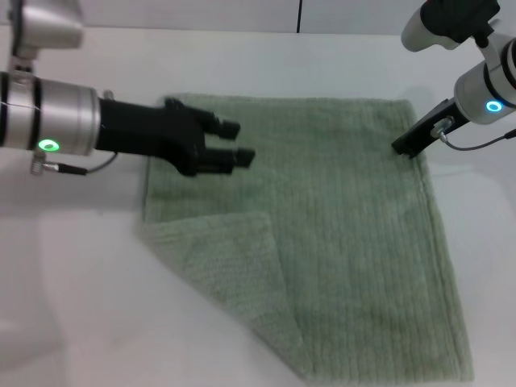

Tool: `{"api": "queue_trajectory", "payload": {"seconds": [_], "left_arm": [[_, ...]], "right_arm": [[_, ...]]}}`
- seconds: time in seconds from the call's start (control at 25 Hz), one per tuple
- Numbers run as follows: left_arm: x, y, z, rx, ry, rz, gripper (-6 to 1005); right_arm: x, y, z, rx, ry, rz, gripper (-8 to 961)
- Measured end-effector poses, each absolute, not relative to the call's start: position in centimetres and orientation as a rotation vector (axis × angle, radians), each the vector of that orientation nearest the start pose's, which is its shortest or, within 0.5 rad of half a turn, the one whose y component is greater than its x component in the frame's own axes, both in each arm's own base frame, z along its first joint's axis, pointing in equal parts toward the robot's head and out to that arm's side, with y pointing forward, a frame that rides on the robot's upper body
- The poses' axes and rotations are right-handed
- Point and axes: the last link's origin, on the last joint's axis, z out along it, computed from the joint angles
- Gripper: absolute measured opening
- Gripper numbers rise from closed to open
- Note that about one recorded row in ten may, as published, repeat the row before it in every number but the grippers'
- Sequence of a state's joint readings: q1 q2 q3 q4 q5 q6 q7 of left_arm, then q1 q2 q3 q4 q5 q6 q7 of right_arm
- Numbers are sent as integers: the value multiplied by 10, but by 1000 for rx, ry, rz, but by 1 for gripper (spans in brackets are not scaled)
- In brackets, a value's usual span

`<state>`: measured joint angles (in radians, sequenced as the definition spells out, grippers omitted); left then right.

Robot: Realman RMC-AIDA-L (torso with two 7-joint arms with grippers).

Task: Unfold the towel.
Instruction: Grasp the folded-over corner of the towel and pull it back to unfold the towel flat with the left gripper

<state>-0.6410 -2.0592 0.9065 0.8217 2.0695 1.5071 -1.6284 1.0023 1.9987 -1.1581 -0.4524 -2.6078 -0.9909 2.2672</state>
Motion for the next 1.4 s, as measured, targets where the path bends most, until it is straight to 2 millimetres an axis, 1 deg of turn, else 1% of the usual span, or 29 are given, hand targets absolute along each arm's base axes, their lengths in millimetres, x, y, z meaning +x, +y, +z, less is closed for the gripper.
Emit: {"api": "queue_trajectory", "payload": {"seconds": [0.04,0.08,0.24,0.6,0.96,1.28,1.4], "left_arm": [[-211,366,1,-2884,-537,-415,522],[-212,366,-12,-2917,-574,-327,522],[-211,364,-25,-2948,-579,-238,522],[-216,359,-48,-2975,-591,-163,512],[-219,359,-63,-2965,-582,-112,497],[-219,358,-68,-2981,-585,-84,483],[-219,356,-71,-2998,-571,-49,477]], "right_arm": [[219,445,-31,-2501,839,-459,-1],[219,445,-31,-2501,839,-459,-1],[220,444,-32,-2501,841,-460,-1],[220,445,-32,-2501,840,-459,-1],[219,445,-32,-2501,840,-459,-1],[219,445,-32,-2501,837,-460,-1],[219,445,-32,-2502,836,-461,-1]]}}
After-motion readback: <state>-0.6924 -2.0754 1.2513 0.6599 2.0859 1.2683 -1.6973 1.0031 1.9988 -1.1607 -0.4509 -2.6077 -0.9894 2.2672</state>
